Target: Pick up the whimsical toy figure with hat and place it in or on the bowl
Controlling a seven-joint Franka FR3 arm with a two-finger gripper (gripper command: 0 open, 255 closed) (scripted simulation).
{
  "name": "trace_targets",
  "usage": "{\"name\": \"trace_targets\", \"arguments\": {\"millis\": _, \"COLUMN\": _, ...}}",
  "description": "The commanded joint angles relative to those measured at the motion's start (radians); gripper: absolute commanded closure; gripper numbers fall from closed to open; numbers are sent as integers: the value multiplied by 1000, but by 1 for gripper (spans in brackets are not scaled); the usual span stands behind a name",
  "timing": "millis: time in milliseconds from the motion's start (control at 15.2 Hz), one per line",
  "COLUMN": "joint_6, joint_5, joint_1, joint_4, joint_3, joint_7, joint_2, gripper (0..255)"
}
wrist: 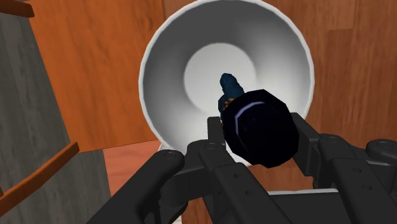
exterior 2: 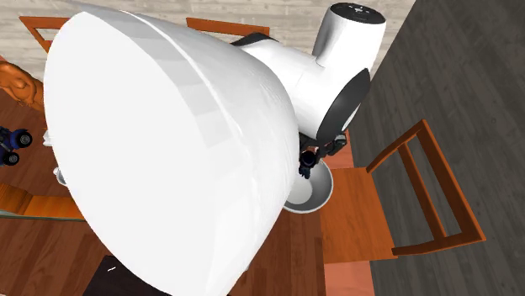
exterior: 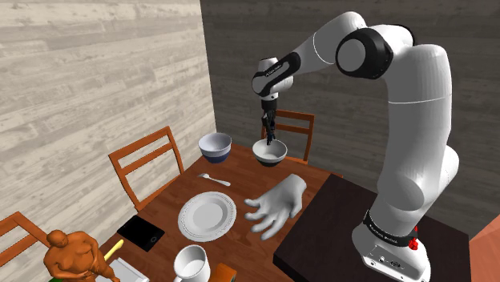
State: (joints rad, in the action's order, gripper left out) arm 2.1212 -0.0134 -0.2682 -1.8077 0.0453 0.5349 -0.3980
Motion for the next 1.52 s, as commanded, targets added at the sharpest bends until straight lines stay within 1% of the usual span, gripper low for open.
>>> {"name": "trace_targets", "arguments": {"millis": 0, "joint_6": 20, "joint_5": 1, "joint_1": -1, "joint_4": -1, "joint_3": 0, "joint_7": 0, "joint_2": -19, "gripper": 255}}
{"name": "trace_targets", "arguments": {"millis": 66, "joint_6": 32, "joint_5": 1, "joint_1": -1, "joint_4": -5, "joint_3": 0, "joint_7": 0, "joint_2": -27, "gripper": 255}}
{"name": "trace_targets", "arguments": {"millis": 594, "joint_6": 32, "joint_5": 1, "joint_1": -1, "joint_4": -5, "joint_3": 0, "joint_7": 0, "joint_2": -27, "gripper": 255}}
{"name": "trace_targets", "arguments": {"millis": 660, "joint_6": 32, "joint_5": 1, "joint_1": -1, "joint_4": -5, "joint_3": 0, "joint_7": 0, "joint_2": -27, "gripper": 0}}
{"name": "trace_targets", "arguments": {"millis": 990, "joint_6": 32, "joint_5": 1, "joint_1": -1, "joint_4": -5, "joint_3": 0, "joint_7": 0, "joint_2": -27, "gripper": 0}}
{"name": "trace_targets", "arguments": {"millis": 1254, "joint_6": -78, "joint_5": 0, "joint_1": 1, "joint_4": 57, "joint_3": 0, "joint_7": -1, "joint_2": 22, "gripper": 0}}
{"name": "trace_targets", "arguments": {"millis": 1452, "joint_6": -78, "joint_5": 0, "joint_1": 1, "joint_4": 57, "joint_3": 0, "joint_7": -1, "joint_2": 22, "gripper": 0}}
